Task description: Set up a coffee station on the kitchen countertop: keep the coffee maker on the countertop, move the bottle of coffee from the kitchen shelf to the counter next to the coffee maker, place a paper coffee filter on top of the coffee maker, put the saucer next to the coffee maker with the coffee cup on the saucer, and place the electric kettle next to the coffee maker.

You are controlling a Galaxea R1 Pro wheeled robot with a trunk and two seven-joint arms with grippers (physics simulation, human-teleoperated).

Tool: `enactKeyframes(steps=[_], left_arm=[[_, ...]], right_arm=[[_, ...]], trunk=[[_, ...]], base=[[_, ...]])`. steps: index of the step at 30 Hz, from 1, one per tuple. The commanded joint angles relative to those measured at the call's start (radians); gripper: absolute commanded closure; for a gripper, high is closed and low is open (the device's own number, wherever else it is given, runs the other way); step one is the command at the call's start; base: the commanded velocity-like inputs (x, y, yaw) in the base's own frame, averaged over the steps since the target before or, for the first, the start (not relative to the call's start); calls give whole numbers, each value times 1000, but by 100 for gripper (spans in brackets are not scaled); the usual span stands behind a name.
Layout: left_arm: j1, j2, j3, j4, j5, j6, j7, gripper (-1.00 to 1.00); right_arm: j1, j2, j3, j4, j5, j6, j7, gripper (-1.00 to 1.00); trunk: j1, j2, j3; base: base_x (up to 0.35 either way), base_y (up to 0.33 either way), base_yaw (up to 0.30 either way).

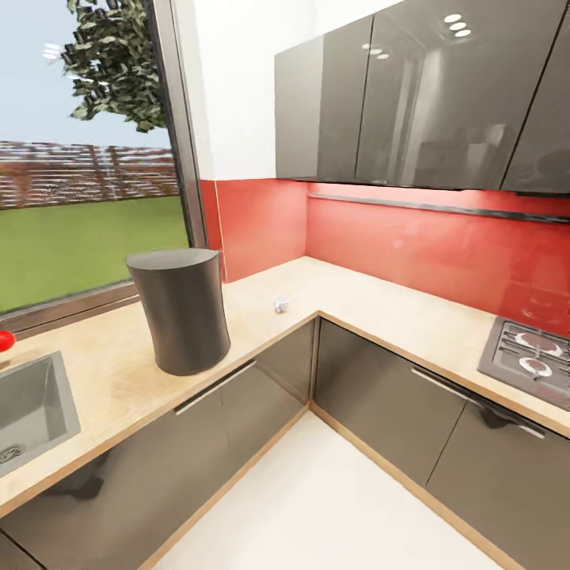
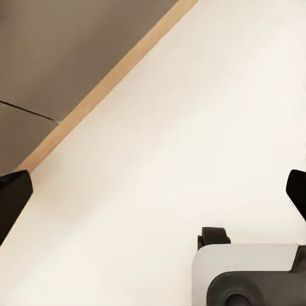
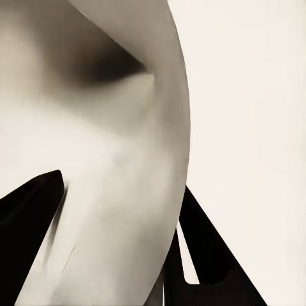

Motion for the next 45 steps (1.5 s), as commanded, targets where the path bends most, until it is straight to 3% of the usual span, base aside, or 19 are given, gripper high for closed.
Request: enactKeyframes(steps=[1, 8, 45], left_arm=[[-1, 0, 2, 1, -2, -4, 0, -100], [-1, -1, 2, 1, -2, -4, 2, -100], [-1, -1, 2, 1, -2, -4, 1, -100]], right_arm=[[-1, 0, -8, 1, 9, -3, -3, 100], [-1, 0, -8, 1, 10, -3, -3, 100], [-1, 0, -8, 1, 11, -3, -3, 100]], trunk=[[1, -2, -2], [1, -2, -2], [1, -2, -2]], base=[[5, -274, 9], [1, -275, 111], [0, -217, 274]])
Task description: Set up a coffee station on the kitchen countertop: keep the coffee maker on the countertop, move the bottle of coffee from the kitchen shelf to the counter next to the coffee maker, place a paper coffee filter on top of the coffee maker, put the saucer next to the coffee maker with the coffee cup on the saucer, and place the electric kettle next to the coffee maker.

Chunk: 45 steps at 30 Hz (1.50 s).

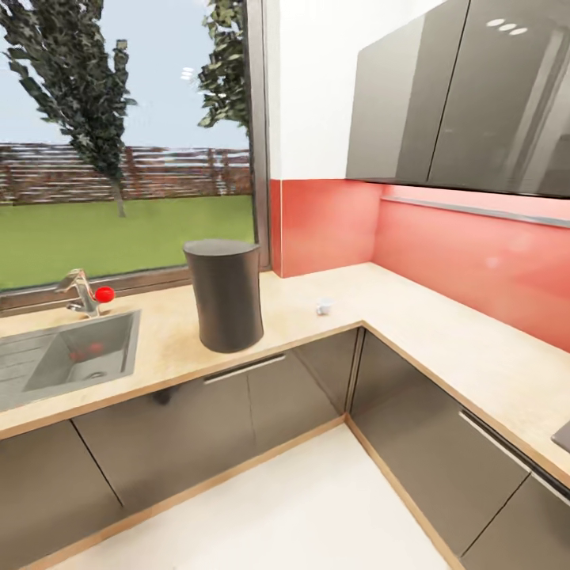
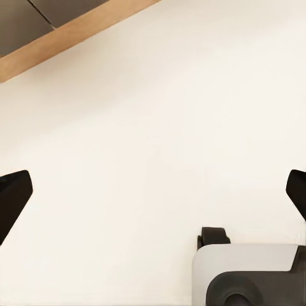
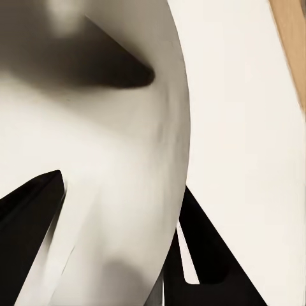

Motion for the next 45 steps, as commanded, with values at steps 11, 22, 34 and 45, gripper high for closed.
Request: enactKeyframes(steps=[11, 22, 34, 45], left_arm=[[-1, 0, 1, 1, -4, -4, -2, -100], [-1, 0, 1, 1, -4, -5, -2, -100], [-1, 0, 2, 0, -3, -7, -2, -100], [-1, 0, 2, 0, 1, -7, -1, -100]], right_arm=[[-1, 0, -8, 1, 8, -3, -3, 100], [-1, -1, -8, -1, 10, -2, -4, 100], [-1, -1, -8, 0, 10, -2, -4, 100], [-1, -19, -5, -1, 13, -3, 1, 100]], trunk=[[1, -2, -2], [1, -2, -2], [1, -2, -2], [1, -2, -2]], base=[[0, -139, 276], [85, -65, 277], [59, -193, 252], [0, -183, 5]])
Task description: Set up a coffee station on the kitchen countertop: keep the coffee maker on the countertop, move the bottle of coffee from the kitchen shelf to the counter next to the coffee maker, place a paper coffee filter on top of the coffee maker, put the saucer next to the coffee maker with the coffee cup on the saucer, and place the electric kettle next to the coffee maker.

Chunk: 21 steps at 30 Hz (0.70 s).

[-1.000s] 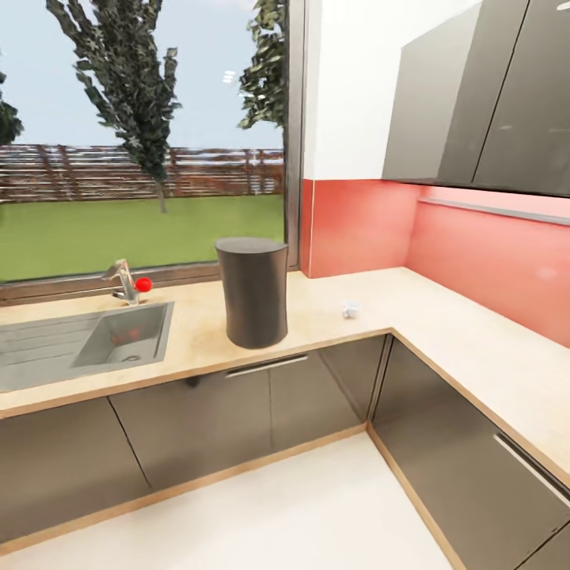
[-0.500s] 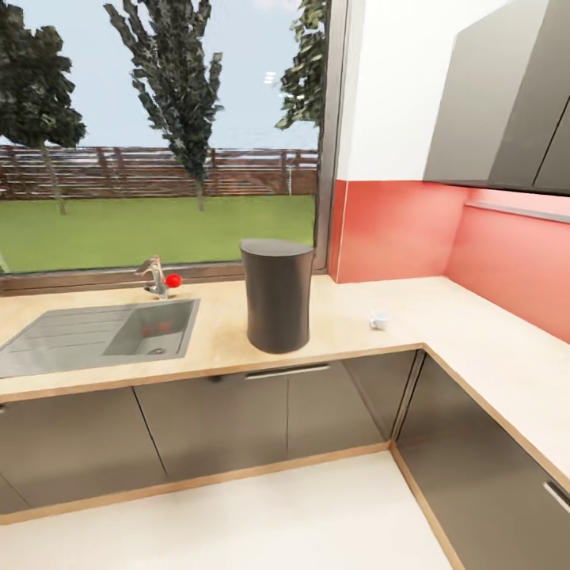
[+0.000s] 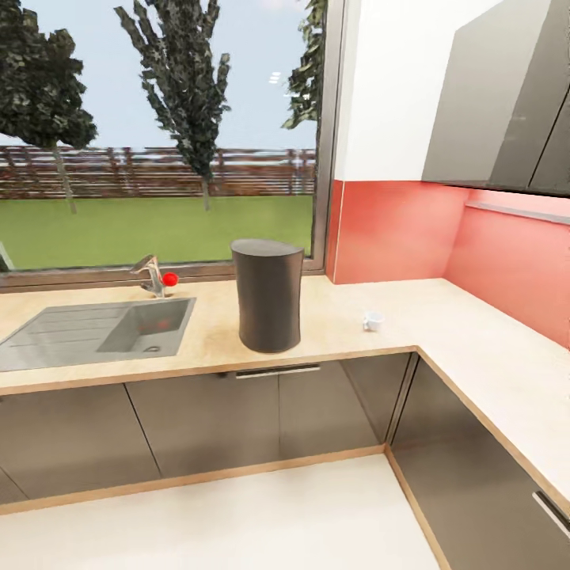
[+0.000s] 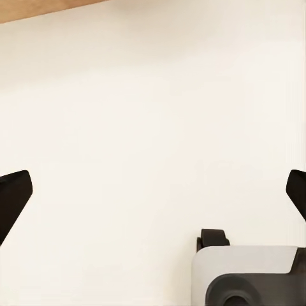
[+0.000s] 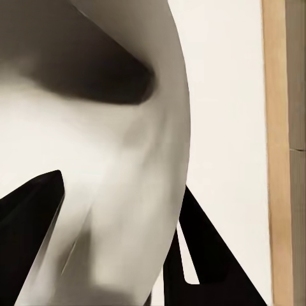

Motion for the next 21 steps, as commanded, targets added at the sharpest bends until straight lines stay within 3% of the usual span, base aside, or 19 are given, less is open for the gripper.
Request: enactKeyframes(steps=[1, 11, 14, 19, 21], left_arm=[[-1, 0, 2, 1, -2, -4, 0, -100], [-1, 6, 3, 2, -2, -2, -1, -100], [1, 14, 3, 4, -3, -1, 1, -100], [30, 30, 4, 5, -3, 1, 2, -100], [36, 37, 3, 7, -4, 6, 0, -100]], right_arm=[[-1, 1, -8, 1, 8, -3, -3, 100], [-1, 9, -10, -6, 5, -3, -2, 100], [-2, 16, -12, -78, 3, -22, -1, 100], [-2, 116, -11, -288, 1, -222, 19, 100], [-3, 118, -11, -375, 0, -282, 25, 100]], trunk=[[1, -2, -2], [1, -2, -2], [1, -2, -2], [1, -2, -2], [1, -2, -2]], base=[[0, -68, 0], [0, -8, 0], [0, 0, 0], [0, 0, 0], [0, 0, 0]])
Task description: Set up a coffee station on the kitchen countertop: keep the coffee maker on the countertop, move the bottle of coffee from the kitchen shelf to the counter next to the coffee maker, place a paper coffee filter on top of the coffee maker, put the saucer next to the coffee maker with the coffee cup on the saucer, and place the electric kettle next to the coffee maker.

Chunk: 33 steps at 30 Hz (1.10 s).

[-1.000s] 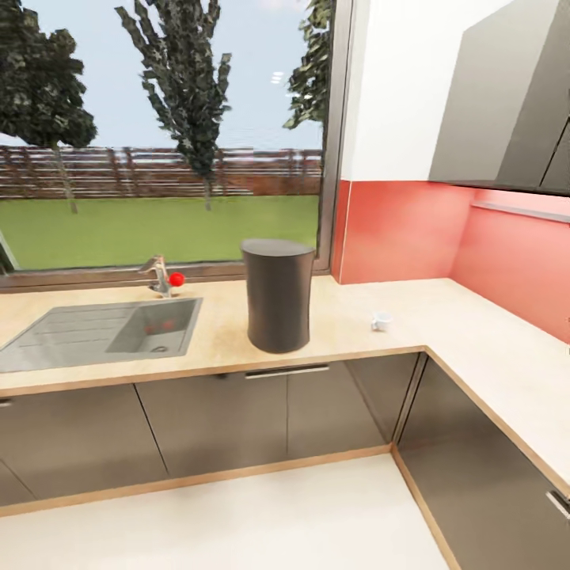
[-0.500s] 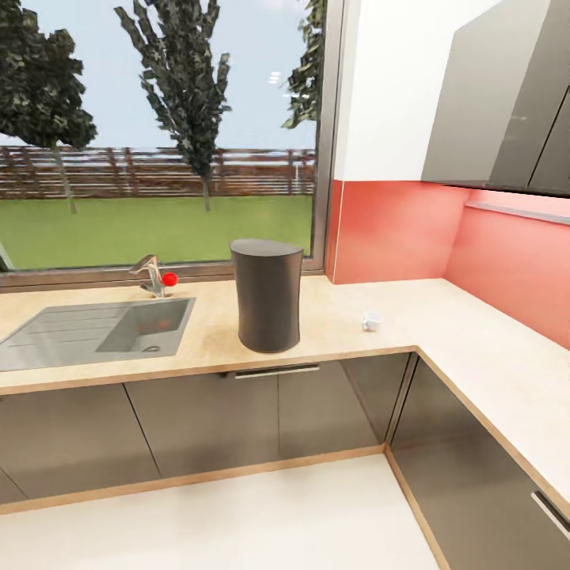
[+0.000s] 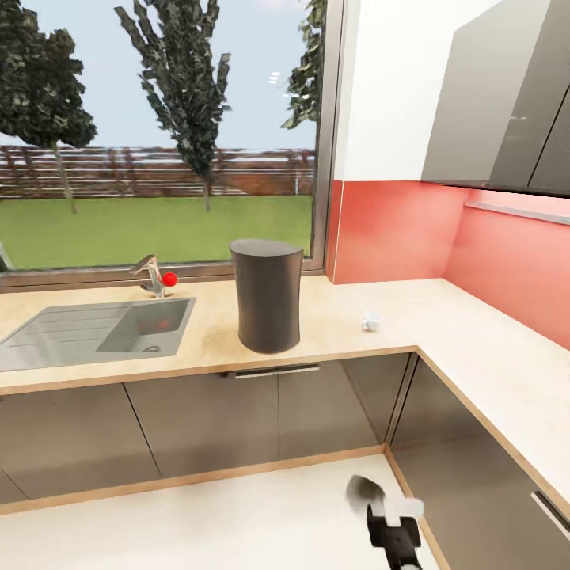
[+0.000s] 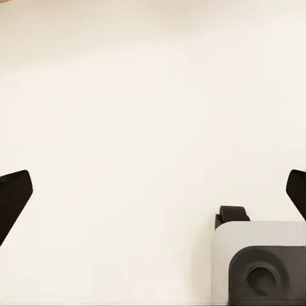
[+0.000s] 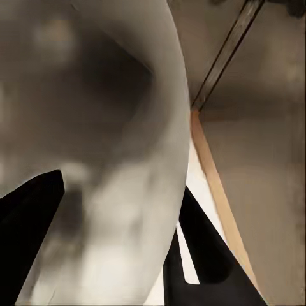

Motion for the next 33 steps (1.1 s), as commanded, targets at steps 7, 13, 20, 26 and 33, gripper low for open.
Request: enactKeyframes(steps=[7, 13, 20, 26, 33], left_arm=[[4, 5, -4, 53, -4, -1, 0, -100], [5, 3, -9, 58, -4, -3, -2, -100], [6, 5, -9, 79, -4, 3, -2, -100], [19, 6, -9, 81, -4, 4, -2, -100], [51, 14, -7, 81, -4, 4, 0, -100]], right_arm=[[-128, 1, 40, -118, 3, -23, 12, 100], [-389, 1, 54, -127, -110, 277, 127, 100], [-663, 1, 64, -127, -126, 658, 150, 100], [-781, 1, 165, -189, -128, 894, 152, 100], [-790, 1, 177, -321, -127, 1038, 380, 100]], trunk=[[1, -2, -2], [1, -2, -2], [1, -2, -2], [1, -2, -2], [1, -2, -2]], base=[[0, 0, 0], [43, 0, 0], [115, 0, 0], [208, 0, 0], [64, 0, 0]])
